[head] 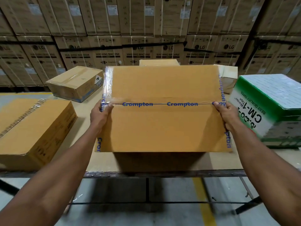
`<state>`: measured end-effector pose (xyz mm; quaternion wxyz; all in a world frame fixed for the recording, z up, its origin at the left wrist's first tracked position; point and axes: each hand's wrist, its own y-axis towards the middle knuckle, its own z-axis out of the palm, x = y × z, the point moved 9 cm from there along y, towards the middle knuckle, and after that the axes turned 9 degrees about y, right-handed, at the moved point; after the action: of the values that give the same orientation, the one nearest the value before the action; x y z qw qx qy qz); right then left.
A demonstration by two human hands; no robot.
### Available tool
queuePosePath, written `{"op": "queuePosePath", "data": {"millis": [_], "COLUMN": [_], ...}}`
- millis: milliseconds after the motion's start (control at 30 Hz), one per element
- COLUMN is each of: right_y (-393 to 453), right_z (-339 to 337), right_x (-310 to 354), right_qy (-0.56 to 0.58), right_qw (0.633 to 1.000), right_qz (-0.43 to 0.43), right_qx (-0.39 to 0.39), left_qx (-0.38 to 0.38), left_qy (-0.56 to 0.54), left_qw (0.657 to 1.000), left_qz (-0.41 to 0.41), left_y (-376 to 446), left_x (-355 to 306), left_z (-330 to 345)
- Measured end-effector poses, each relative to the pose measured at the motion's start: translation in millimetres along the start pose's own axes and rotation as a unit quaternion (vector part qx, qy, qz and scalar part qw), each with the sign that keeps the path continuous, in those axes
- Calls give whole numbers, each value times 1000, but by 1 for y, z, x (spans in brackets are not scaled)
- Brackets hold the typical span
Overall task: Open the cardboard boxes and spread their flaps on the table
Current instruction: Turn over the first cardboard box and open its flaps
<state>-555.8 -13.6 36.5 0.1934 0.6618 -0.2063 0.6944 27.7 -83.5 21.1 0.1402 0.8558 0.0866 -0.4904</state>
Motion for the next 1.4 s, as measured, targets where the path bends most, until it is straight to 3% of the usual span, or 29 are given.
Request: {"op": "queuePosePath", "data": {"millis": [133,400,533,733,833,1000,1133,1400], "right_y": [-12,-42,-41,-41,-28,-29,-29,-43], "right_z": [-5,-14,-9,5,13,15,7,1], "right_x": [-16,-73,-47,47,69,67,64,47], "right_qy": [102,25,12,136,74,34,46,165], "right_qw": [995,997,999,990,997,994,993,985], "right_qz": [4,72,49,-40,-25,102,108,34], "right_qx": [-13,1,18,-13,-19,-23,-11,34], "left_qx": [3,37,35,-48,-52,22,1,-24], "left_qy": [-89,-96,-96,-202,-211,-143,-185,-291], "left_qw": [996,988,989,978,971,966,964,947], "left_qz": [-7,-117,-107,-27,-105,-213,-192,-131], "left_y": [-20,-46,-35,-19,7,7,6,-23], "left_x": [17,72,56,-39,-53,-44,-35,-15], "left_z": [3,15,4,-39,-48,-40,-47,-35]}}
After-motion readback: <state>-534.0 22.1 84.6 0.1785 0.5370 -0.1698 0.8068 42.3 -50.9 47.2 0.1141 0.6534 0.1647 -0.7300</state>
